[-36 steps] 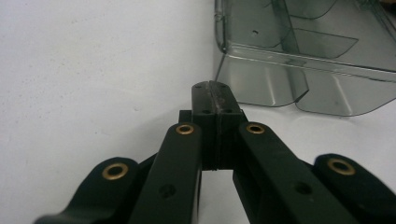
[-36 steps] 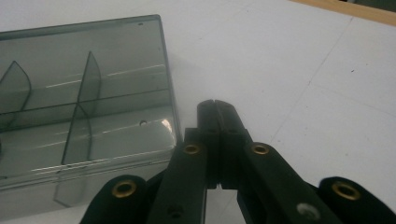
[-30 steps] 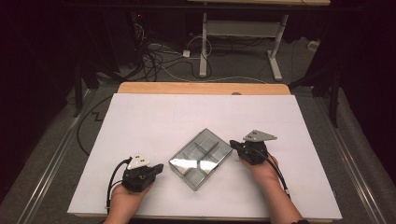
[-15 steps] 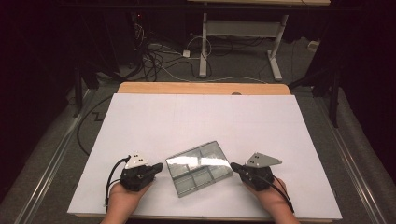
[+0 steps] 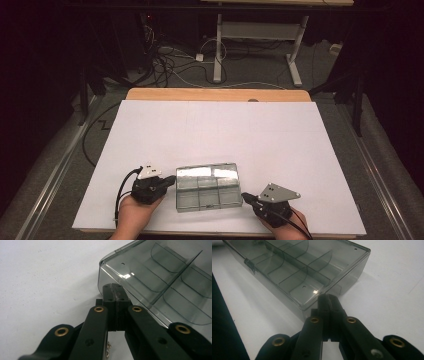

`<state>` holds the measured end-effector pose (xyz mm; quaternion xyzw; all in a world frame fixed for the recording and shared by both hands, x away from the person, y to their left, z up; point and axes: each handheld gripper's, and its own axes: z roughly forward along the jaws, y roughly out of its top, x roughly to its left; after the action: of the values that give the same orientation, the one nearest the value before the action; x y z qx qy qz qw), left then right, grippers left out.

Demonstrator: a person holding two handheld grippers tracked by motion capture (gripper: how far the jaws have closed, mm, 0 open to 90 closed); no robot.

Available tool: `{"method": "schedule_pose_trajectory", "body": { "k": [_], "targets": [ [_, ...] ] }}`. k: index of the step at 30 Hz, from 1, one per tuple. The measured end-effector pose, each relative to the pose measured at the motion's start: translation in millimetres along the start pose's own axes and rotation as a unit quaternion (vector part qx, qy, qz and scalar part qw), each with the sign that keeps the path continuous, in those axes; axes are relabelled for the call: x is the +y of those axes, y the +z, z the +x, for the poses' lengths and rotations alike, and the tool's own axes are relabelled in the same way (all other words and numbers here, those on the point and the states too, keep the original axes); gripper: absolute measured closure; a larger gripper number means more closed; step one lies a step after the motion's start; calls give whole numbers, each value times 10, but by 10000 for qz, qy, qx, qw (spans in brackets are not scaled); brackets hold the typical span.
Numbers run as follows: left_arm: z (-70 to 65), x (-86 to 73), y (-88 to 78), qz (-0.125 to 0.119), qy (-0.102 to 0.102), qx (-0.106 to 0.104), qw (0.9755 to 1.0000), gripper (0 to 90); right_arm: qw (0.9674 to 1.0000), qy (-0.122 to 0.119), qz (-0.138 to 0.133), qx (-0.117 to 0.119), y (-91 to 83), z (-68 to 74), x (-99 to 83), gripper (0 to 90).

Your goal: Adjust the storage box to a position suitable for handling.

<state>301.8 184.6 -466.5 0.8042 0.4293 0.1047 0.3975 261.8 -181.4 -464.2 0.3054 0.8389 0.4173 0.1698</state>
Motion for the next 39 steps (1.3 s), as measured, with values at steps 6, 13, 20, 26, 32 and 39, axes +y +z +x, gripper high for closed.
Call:
{"method": "schedule_pose_trajectory", "body": {
  "k": [6, 13, 20, 26, 32, 39],
  "targets": [
    [-9, 25, 27, -7, -28, 23, 10000, 874, 9999, -19, -62, -83, -25, -16, -2, 900],
    [-4, 105, 124, -25, -58, -44, 10000, 874, 9993, 195, -151, -275, -123, -130, -56, 900],
    [-98, 170, 217, 15, 97, -121, 9999, 874, 9989, 277, -195, -322, -145, -191, -87, 900],
    [-149, 73, 116, 93, 94, -304, 9994, 844, 9984, 370, -213, -371, -164, -211, -100, 900],
    [-308, -105, -3, 351, 403, -368, 9979, 873, 9983, 369, -263, -356, -163, -219, -83, 900],
    [-358, -175, -9, 465, 395, -471, 9970, 874, 9986, 287, -363, -272, -143, -194, -14, 900]
  ]
}}
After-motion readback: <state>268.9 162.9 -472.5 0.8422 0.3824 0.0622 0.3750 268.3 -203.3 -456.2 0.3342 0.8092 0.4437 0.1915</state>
